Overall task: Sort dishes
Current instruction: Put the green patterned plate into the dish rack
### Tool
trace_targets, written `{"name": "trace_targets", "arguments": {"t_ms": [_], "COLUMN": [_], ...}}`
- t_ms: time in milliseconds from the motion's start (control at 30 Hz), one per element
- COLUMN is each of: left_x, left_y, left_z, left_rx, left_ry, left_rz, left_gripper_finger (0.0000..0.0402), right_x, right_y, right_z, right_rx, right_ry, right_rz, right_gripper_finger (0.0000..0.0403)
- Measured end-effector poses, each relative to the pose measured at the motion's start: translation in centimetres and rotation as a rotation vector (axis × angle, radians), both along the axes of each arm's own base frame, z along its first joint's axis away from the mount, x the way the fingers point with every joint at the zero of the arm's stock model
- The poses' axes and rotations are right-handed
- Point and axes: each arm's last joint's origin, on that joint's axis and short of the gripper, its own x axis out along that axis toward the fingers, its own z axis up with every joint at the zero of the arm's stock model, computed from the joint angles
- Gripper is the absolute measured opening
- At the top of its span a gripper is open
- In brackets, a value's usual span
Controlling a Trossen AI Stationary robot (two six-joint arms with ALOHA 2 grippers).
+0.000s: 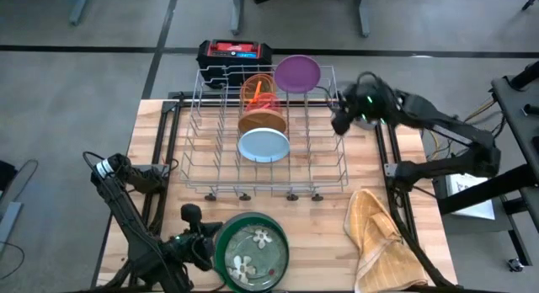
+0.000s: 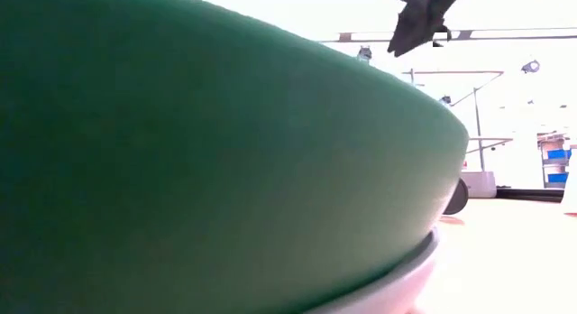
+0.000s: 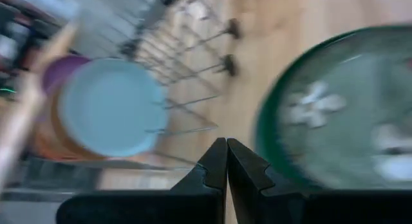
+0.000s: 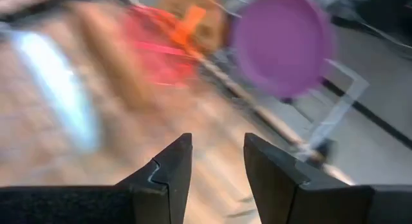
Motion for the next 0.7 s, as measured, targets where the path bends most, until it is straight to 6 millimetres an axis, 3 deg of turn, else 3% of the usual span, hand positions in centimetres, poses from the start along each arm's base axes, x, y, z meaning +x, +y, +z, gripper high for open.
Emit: {"name": "trace_targets", "arguments": {"t_ms": [267, 467, 700], "left_x": [1.2, 1.9, 2.5], "left_y": [-3.0, -5.0, -6.5], "left_z": [-0.2, -2.6, -5.8], "left_rx": [-0.332, -0.372, -0.354], "left_ry": [0.085, 0.126, 0.171], "left_rz": [-0.131, -0.155, -0.119], "left_gripper_finger": [0.0000, 0.0000, 0.0000], "right_x": [-0.5, 0.3, 1.6], "right_y": [8.7, 13.7, 17.7], "right_z": [-2.9, -6.9, -10.9], "right_rx": [0.145, 0.289, 0.420], "right_ry": [-0.159, -0.180, -0.084], "right_rz": [0.322, 0.472, 0.481], "right_gripper_finger": [0.0113, 0.0106, 0.0115]}}
